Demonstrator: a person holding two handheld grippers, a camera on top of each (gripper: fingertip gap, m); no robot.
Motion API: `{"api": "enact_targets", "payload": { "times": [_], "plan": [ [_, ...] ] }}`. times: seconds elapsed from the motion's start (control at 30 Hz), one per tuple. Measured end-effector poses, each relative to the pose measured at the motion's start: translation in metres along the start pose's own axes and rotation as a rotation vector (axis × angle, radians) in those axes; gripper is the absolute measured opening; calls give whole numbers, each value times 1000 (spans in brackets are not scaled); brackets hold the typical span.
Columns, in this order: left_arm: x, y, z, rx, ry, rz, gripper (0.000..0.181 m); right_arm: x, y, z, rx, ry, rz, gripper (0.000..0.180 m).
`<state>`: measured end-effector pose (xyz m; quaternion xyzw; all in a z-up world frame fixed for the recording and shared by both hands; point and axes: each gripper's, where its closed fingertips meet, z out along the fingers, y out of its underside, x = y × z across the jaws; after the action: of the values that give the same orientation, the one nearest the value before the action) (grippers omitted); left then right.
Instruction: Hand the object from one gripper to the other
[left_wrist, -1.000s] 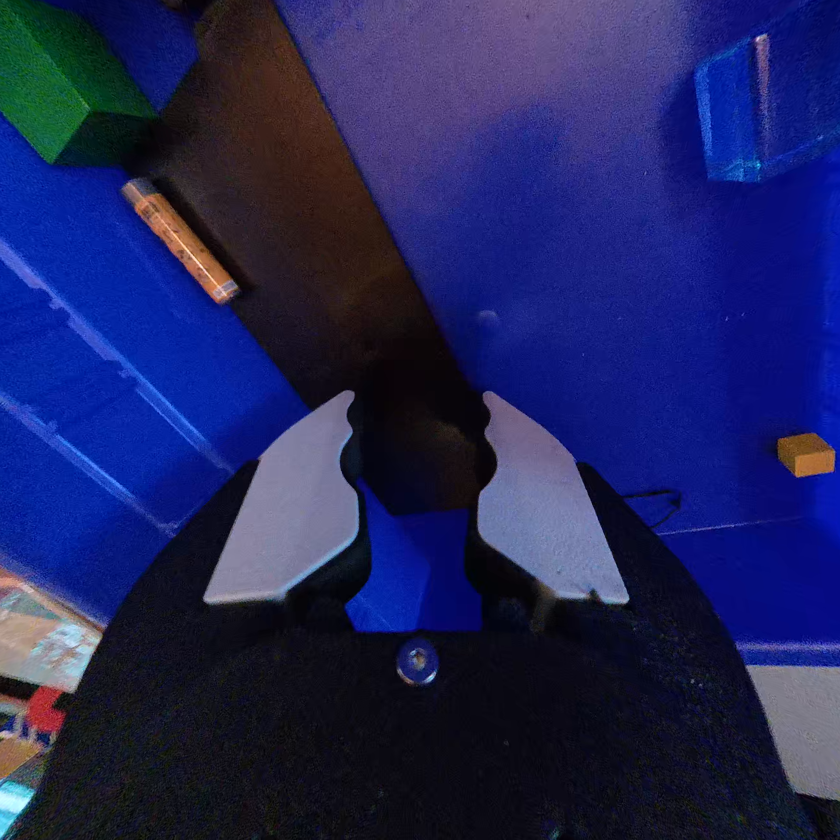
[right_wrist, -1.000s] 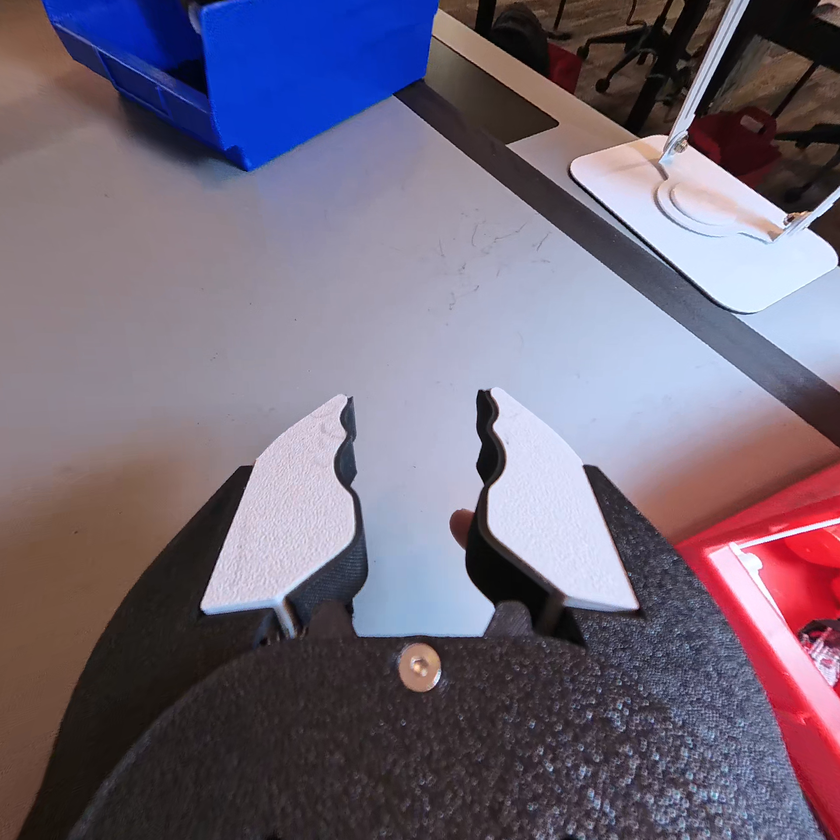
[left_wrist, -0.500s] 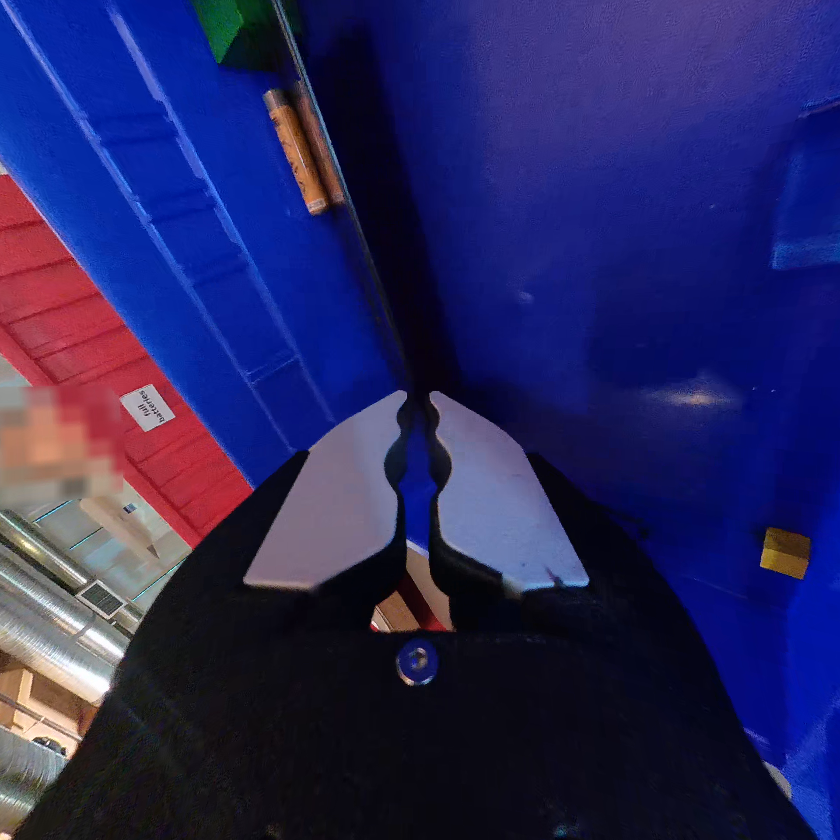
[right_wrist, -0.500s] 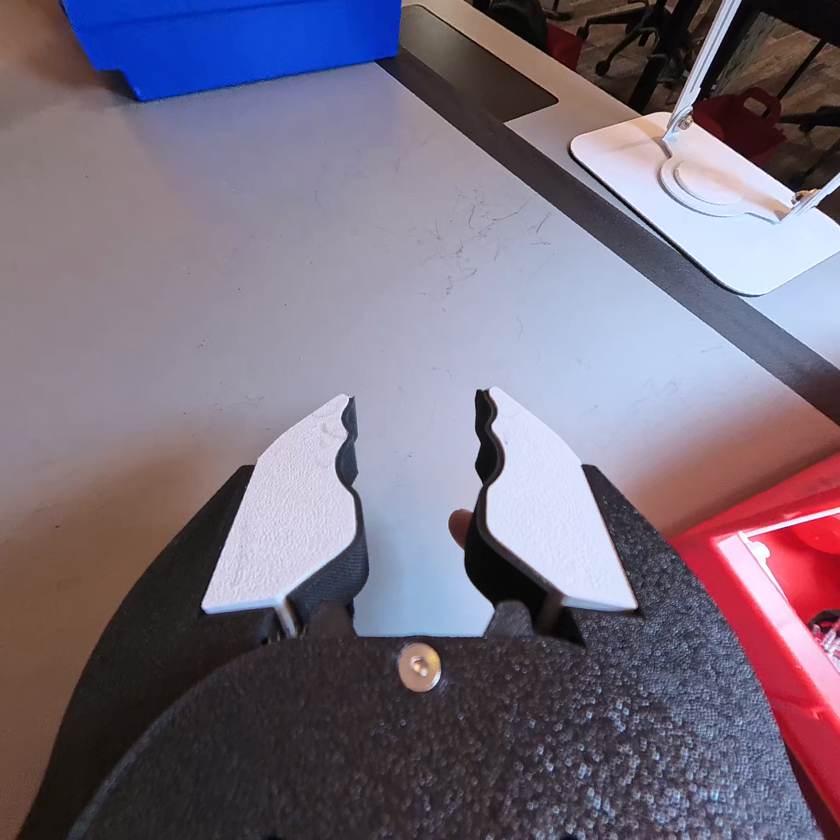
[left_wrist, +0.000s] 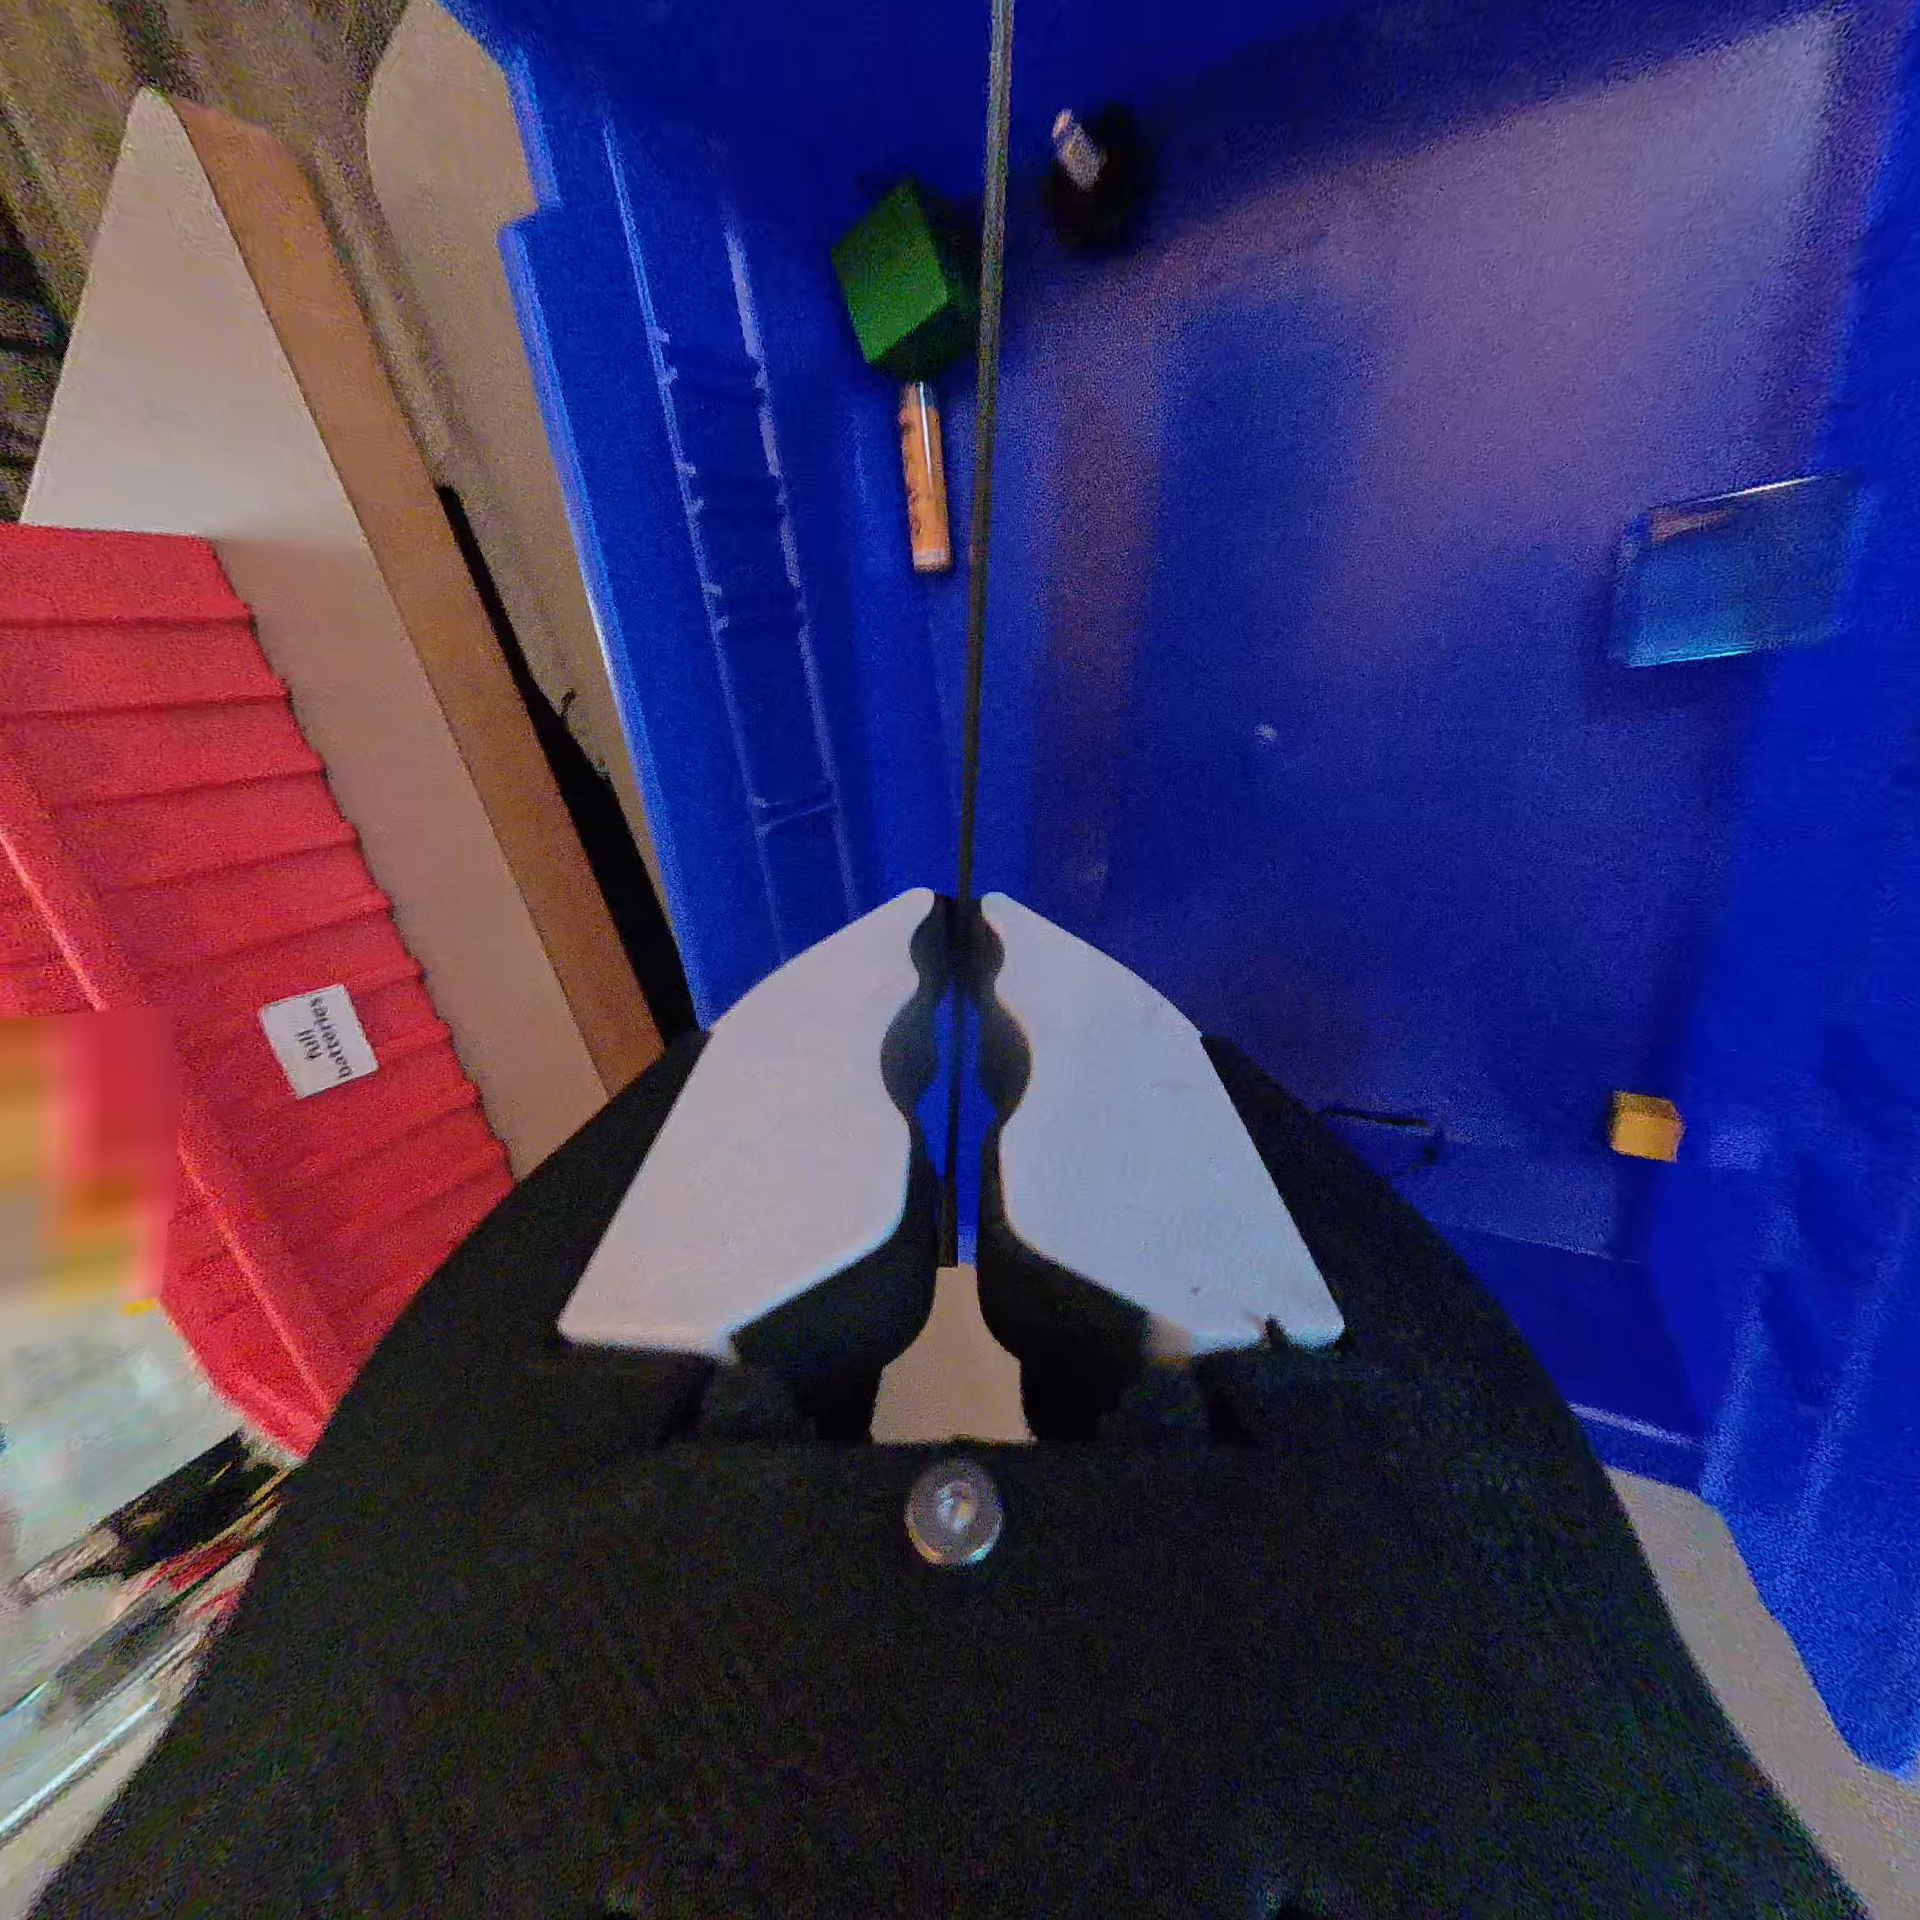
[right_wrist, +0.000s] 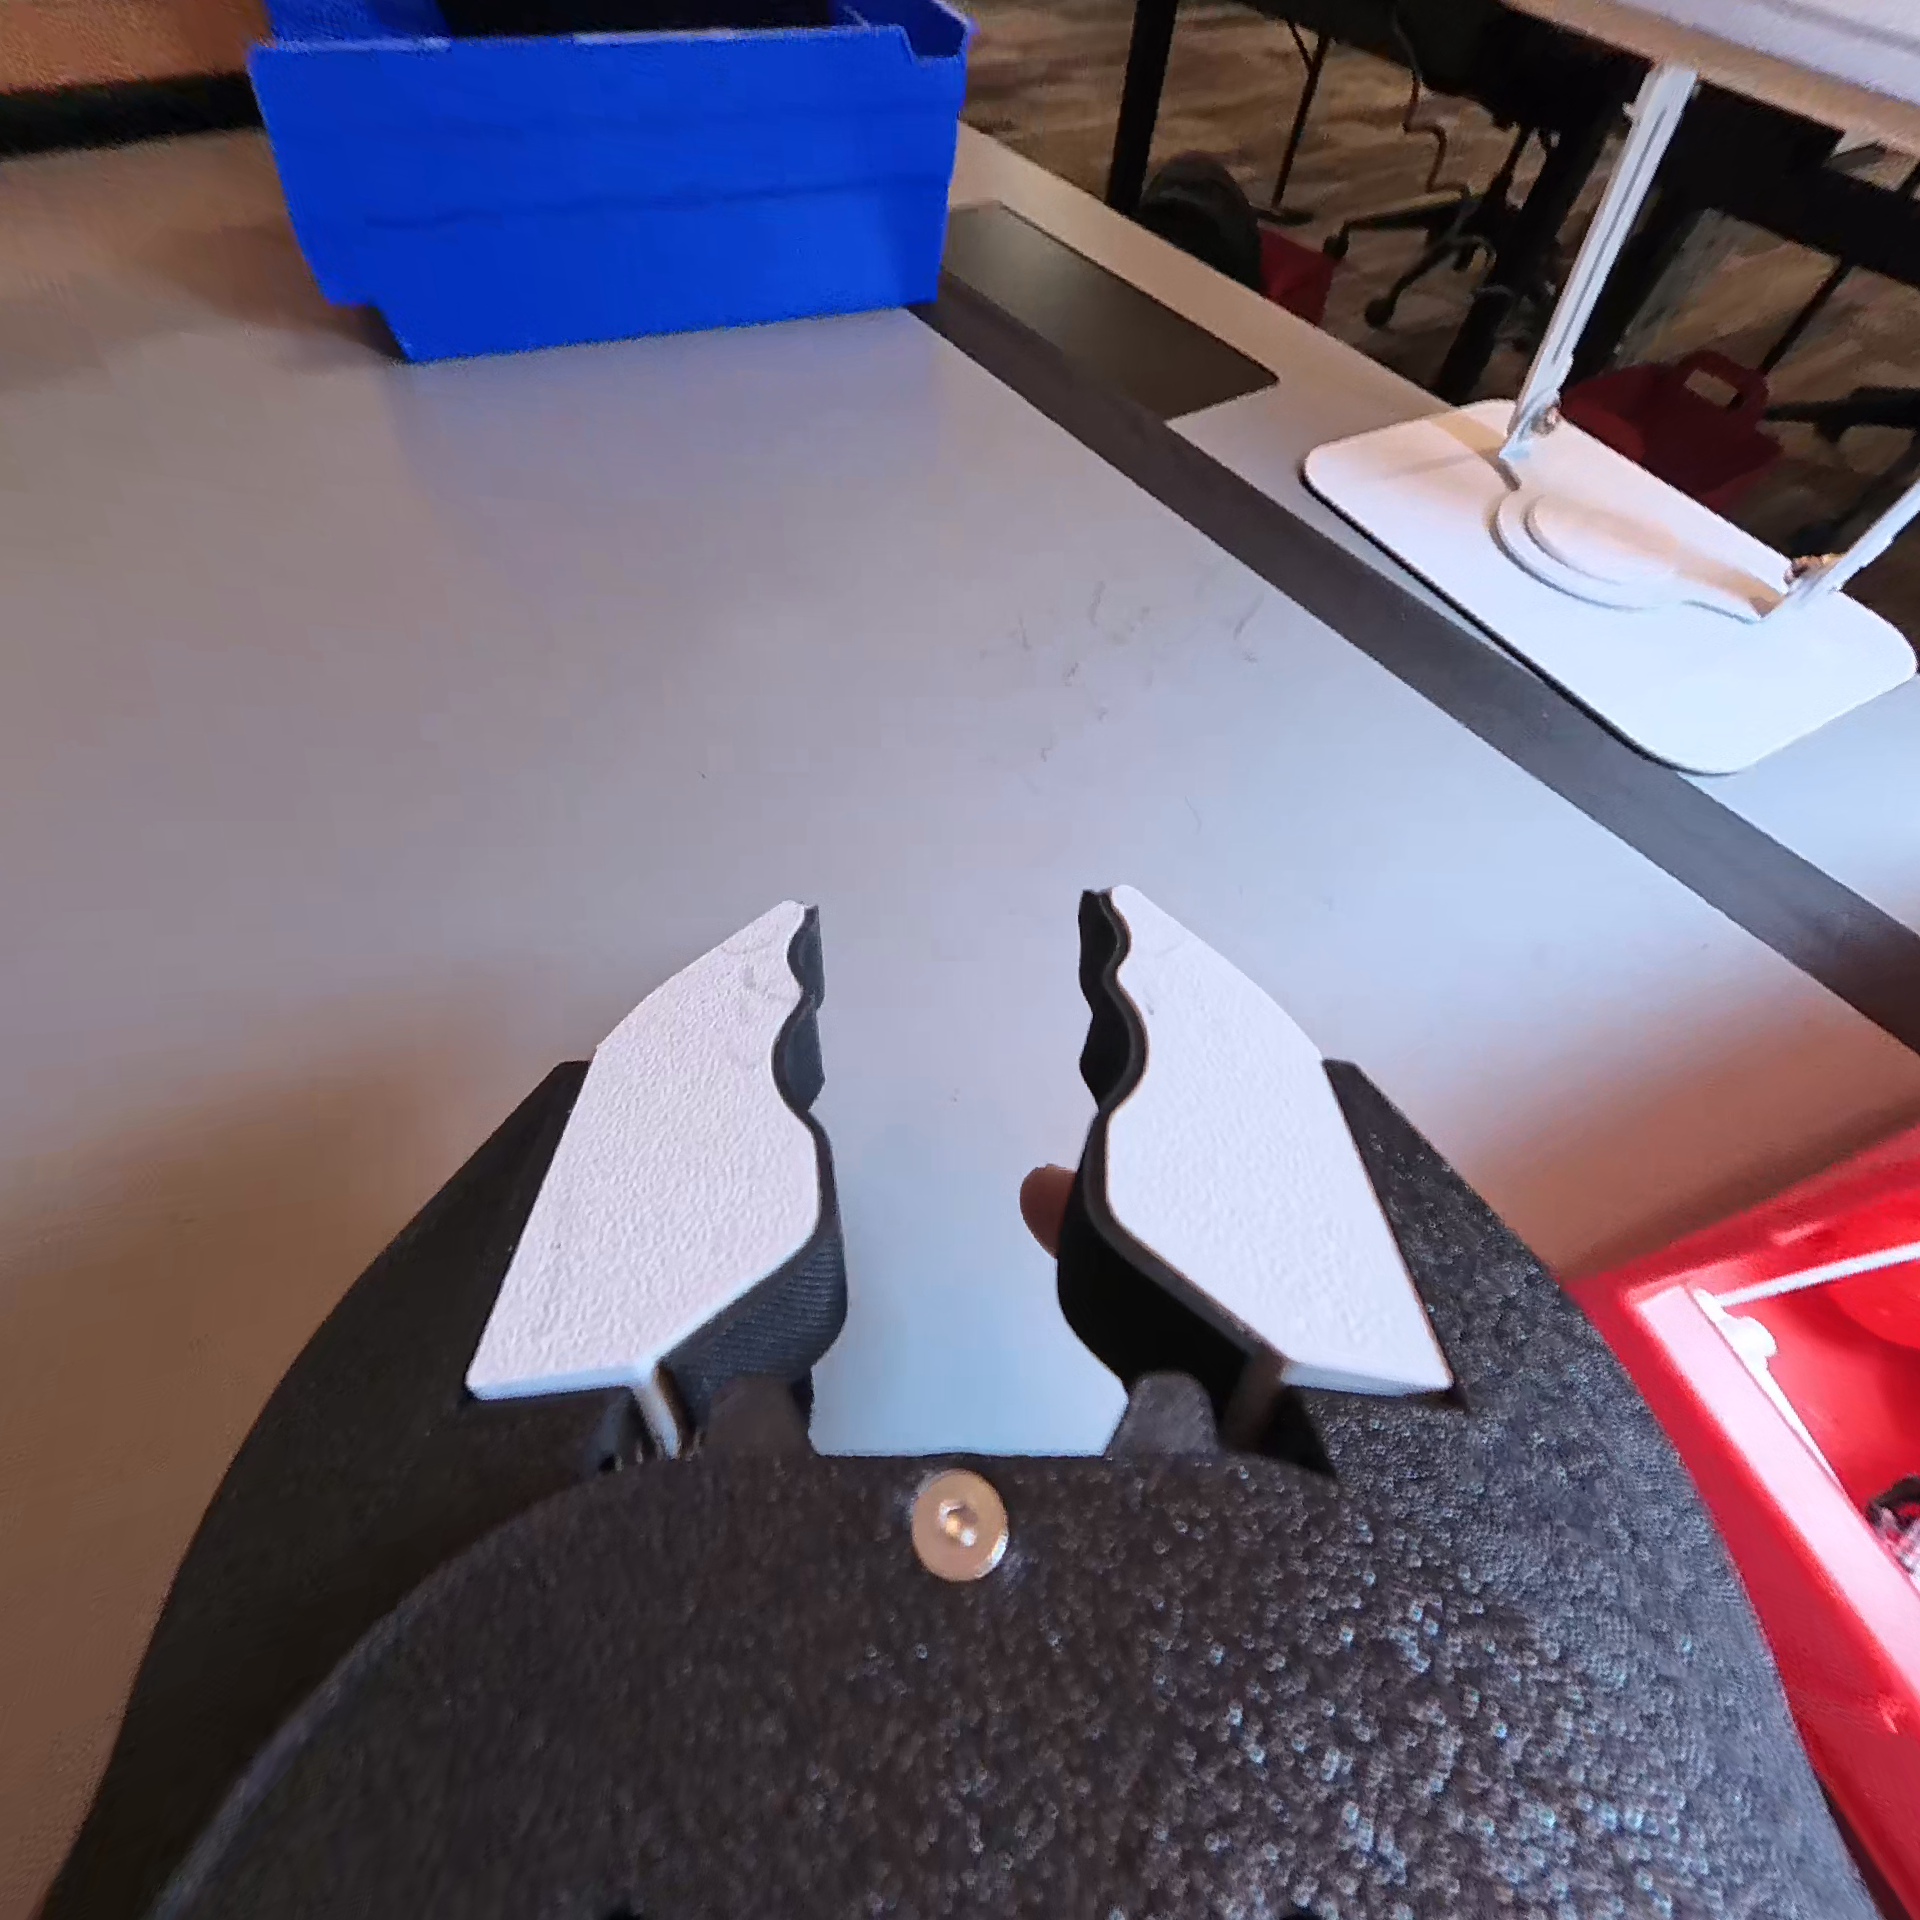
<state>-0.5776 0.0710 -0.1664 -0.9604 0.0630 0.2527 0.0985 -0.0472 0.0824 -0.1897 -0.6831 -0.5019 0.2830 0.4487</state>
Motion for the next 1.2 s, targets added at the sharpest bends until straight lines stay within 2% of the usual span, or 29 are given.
{"api": "enact_targets", "payload": {
  "times": [0.1,0.2,0.3,0.37,0.47,0.53,0.57,0.63,0.73,0.77,0.87,0.93,0.97,1.07,1.13,1.2],
  "plan": [
    [4,-20,-44,209,142,-63,3,-6,-6,-1,43,-24,-15,48],
    [33,-43,-106,480,341,-84,2,-14,-18,-3,101,-60,-22,48],
    [91,-56,-168,690,515,11,2,-22,-44,-10,166,-74,-94,45],
    [139,-60,-196,774,555,117,2,-27,-70,-18,205,-63,-186,42],
    [212,-70,-220,850,489,288,2,-39,-111,-35,250,-27,-369,40],
    [251,-85,-232,922,375,361,3,-30,-133,-43,257,110,-440,34],
    [264,-95,-238,971,297,376,3,-23,-142,-45,259,173,-414,35],
    [282,-117,-255,1085,121,374,3,-10,-155,-48,325,201,-219,37],
    [282,-138,-283,1222,-352,396,2,10,-159,-43,411,158,165,52],
    [288,-140,-294,1278,-449,400,2,13,-159,-41,453,113,280,52],
    [311,-137,-315,1416,-577,438,2,20,-159,-36,579,-22,576,43],
    [324,-133,-320,1438,-627,489,2,15,-163,-35,641,-162,657,30],
    [330,-131,-321,1447,-641,510,2,14,-167,-39,697,-216,675,17],
    [339,-125,-330,1524,-645,550,4,22,-165,-46,740,-253,698,9],
    [338,-120,-337,1581,-493,494,23,27,-170,-65,862,-308,685,2],
    [327,-112,-354,1670,-238,358,42,40,-175,-90,971,-339,675,2]
  ]
}}
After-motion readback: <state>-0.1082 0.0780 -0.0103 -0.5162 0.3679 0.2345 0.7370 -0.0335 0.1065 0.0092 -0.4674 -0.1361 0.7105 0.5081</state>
